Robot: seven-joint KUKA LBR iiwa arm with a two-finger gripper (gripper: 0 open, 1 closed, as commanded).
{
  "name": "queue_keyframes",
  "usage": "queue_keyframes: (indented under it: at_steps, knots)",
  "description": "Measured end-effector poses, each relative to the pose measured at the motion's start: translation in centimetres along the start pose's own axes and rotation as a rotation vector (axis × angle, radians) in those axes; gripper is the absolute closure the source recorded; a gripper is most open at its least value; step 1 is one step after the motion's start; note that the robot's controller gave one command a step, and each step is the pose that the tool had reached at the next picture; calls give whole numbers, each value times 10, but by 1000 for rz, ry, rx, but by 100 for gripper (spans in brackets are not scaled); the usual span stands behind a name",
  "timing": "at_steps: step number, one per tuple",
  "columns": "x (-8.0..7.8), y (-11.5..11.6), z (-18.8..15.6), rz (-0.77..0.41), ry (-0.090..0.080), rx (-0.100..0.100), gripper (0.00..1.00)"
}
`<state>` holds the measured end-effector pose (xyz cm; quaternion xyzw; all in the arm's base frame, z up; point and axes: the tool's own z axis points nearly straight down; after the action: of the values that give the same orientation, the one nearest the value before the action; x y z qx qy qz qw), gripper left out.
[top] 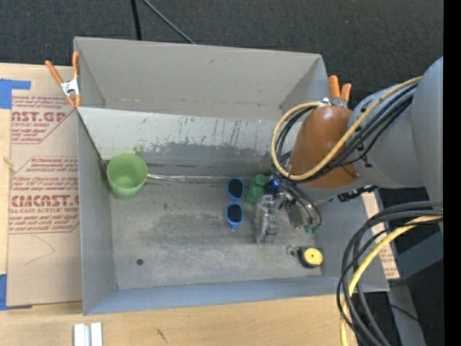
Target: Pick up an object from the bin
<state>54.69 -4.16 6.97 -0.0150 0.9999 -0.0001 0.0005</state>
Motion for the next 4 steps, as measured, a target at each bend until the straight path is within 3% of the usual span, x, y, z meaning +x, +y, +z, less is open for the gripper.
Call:
queue_keyframes:
  at_steps: [1, 2, 3, 4]
  knots:
    - [5, 1, 2, -2, 23, -2, 0]
    - [6, 68, 0, 111, 2, -4, 0]
    - [-35, 82, -1, 96, -1, -2, 0]
    - [-28, 86, 0, 24, 0, 0, 0]
